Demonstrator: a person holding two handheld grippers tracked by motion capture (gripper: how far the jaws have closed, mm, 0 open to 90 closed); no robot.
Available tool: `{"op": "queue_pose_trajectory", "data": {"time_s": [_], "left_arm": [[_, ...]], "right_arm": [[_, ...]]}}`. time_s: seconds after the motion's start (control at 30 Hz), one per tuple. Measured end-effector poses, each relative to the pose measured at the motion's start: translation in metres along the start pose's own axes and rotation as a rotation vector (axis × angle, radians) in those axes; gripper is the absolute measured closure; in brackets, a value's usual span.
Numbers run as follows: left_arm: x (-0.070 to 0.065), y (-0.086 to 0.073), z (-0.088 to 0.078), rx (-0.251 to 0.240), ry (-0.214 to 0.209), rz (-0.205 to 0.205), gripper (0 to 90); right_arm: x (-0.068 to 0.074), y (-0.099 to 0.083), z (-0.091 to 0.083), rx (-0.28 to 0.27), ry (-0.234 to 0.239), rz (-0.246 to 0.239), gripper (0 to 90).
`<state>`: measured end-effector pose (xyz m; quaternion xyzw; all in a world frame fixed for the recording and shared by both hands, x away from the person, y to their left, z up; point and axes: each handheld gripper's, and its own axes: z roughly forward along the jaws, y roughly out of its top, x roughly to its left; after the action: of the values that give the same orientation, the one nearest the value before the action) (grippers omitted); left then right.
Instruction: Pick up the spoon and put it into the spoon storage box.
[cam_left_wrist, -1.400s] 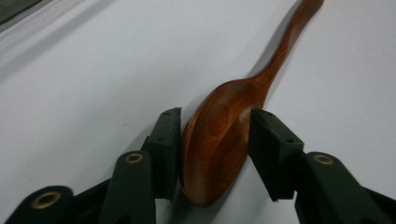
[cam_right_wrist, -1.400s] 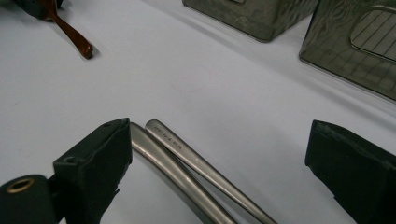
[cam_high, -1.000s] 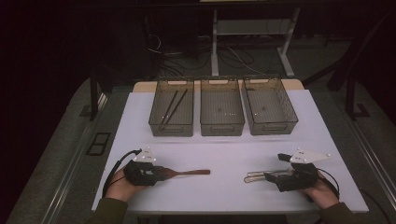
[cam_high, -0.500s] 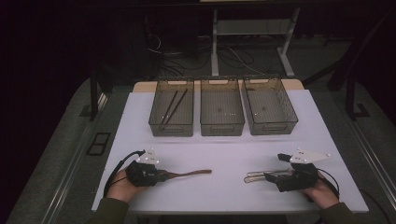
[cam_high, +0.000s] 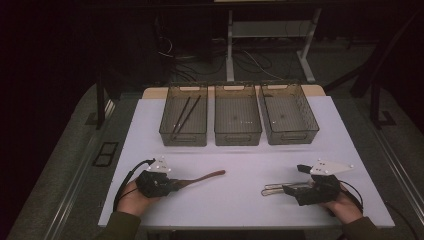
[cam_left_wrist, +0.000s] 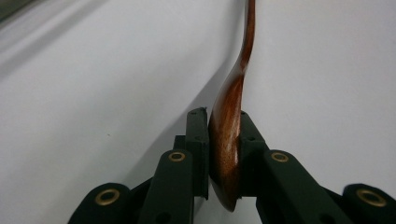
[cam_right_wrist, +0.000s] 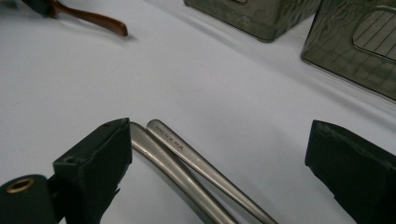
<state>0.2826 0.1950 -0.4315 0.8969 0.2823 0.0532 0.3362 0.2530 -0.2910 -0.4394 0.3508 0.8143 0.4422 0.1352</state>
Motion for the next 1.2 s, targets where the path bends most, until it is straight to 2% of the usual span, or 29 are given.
{"op": "queue_pose_trajectory", "data": {"time_s": [0.03, 0.07, 0.1, 0.17, 0.2, 0.23, 0.43, 0.7, 0.73, 0.8, 1.2], "left_arm": [[-0.001, 0.0, 0.0, -0.011, 0.006, -0.024, 78.6], [0.0, 0.002, 0.0, -0.018, 0.007, -0.018, 78.6], [-0.002, 0.002, 0.0, -0.032, 0.007, -0.038, 78.6], [-0.002, 0.004, 0.0, -0.039, 0.007, -0.026, 78.7], [-0.003, 0.004, 0.001, -0.047, 0.007, -0.04, 78.6], [-0.003, 0.006, 0.001, -0.046, 0.014, -0.033, 78.6], [-0.006, 0.012, 0.001, -0.075, 0.037, -0.068, 78.7], [-0.006, 0.018, 0.006, -0.1, 0.027, -0.071, 78.6], [-0.005, 0.019, 0.005, -0.099, 0.026, -0.057, 78.6], [-0.005, 0.021, 0.005, -0.111, 0.024, -0.06, 78.6], [-0.003, 0.033, 0.002, -0.169, 0.025, -0.079, 78.6]], "right_arm": [[0.0, 0.0, 0.0, 0.0, 0.0, 0.0, 6.7], [0.0, 0.0, 0.0, 0.001, 0.0, 0.0, 6.7], [0.0, 0.0, 0.0, 0.001, 0.0, 0.0, 6.7], [0.0, 0.0, 0.0, 0.001, 0.001, -0.002, 6.7], [0.0, 0.0, 0.0, 0.001, 0.001, -0.002, 6.6], [0.0, 0.0, 0.0, 0.001, 0.001, -0.001, 6.7], [0.0, 0.0, 0.002, 0.001, 0.003, -0.004, 6.7], [0.0, 0.001, 0.004, 0.008, 0.002, -0.004, 6.7], [0.0, 0.001, 0.004, 0.009, 0.002, -0.007, 6.7], [0.001, 0.001, 0.004, 0.011, 0.006, -0.007, 6.6], [-0.001, 0.002, 0.005, -0.024, 0.02, 0.029, 6.6]]}}
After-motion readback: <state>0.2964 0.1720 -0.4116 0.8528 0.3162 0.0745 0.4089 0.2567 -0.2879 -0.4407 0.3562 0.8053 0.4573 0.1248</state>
